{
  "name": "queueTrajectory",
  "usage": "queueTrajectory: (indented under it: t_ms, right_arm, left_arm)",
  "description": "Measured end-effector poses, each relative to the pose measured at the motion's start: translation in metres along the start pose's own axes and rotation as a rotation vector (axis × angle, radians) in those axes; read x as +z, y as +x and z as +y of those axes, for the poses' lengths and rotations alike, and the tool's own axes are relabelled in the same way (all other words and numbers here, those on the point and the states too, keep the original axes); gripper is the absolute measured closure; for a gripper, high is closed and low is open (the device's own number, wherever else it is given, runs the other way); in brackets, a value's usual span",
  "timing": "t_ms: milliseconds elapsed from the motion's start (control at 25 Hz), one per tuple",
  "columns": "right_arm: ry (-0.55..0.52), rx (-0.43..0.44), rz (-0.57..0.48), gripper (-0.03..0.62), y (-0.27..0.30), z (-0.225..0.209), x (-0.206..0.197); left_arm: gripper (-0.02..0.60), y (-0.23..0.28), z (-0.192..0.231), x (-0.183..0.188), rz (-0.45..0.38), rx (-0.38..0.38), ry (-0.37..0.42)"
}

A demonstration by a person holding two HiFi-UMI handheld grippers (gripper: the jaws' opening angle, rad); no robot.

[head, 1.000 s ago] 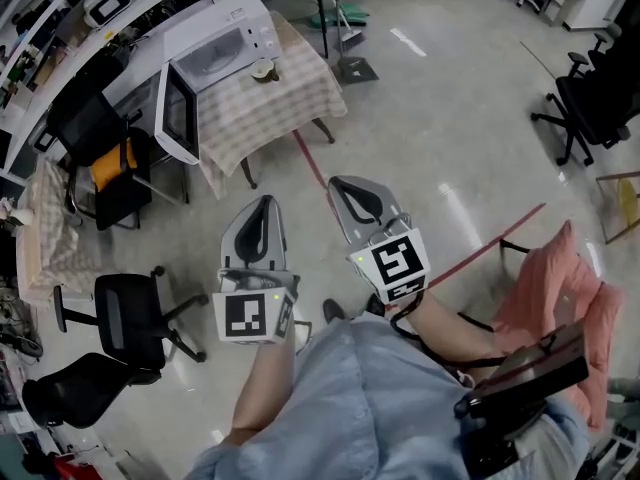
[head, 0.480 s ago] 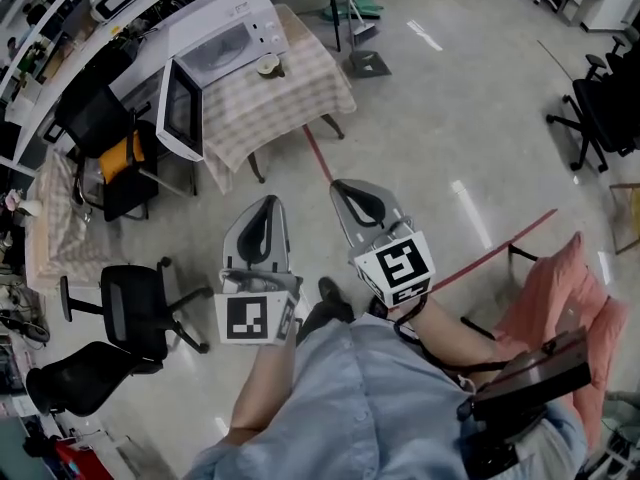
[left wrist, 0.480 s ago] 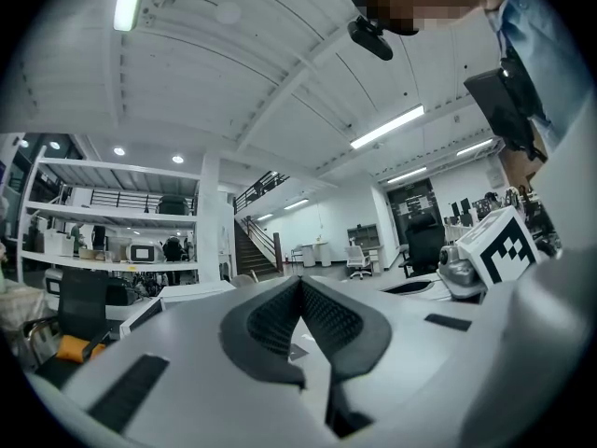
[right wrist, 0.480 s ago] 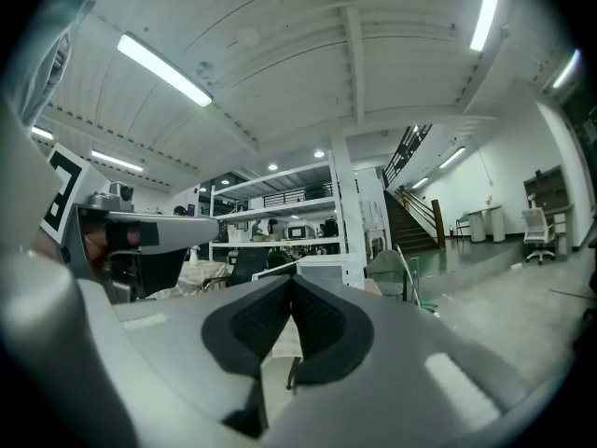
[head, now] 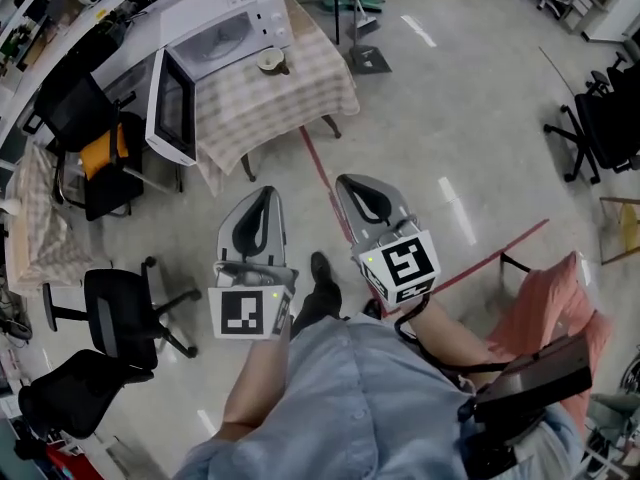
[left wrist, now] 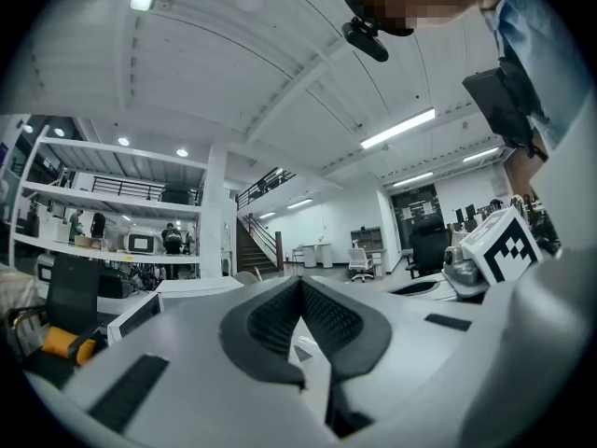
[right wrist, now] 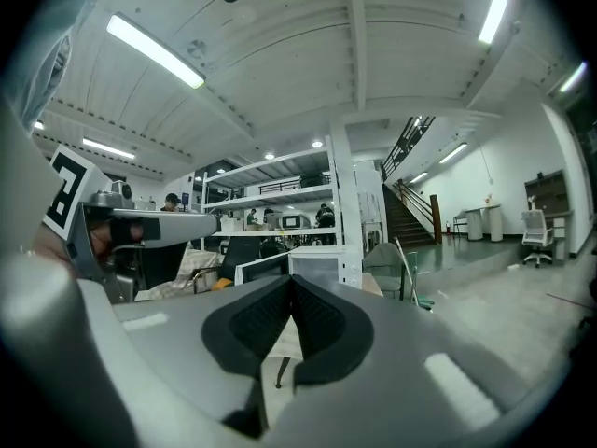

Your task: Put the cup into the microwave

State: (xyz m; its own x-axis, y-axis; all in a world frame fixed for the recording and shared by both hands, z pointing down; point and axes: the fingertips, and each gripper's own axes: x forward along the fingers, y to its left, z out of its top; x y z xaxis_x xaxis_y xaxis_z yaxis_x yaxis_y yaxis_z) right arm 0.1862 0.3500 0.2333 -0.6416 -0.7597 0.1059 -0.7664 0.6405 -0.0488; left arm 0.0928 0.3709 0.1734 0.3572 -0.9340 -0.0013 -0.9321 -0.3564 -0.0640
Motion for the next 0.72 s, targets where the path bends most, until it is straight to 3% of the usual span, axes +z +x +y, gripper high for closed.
queueTrajectory:
  t_ms: [400, 720]
  right_arm:
    - [-0.009, -0.007, 0.019, 0.592, 0.135, -0.006, 0.020]
    - [-0.033, -0.045, 0.042, 0.591, 0.185, -0.013, 0.027]
  left_arm:
    - [0.577, 0.072, 0.108, -0.003, -0.016, -0.042, -0.028]
    - [0.577, 0.102, 0.155, -0.010, -0.033, -0.063, -0.061]
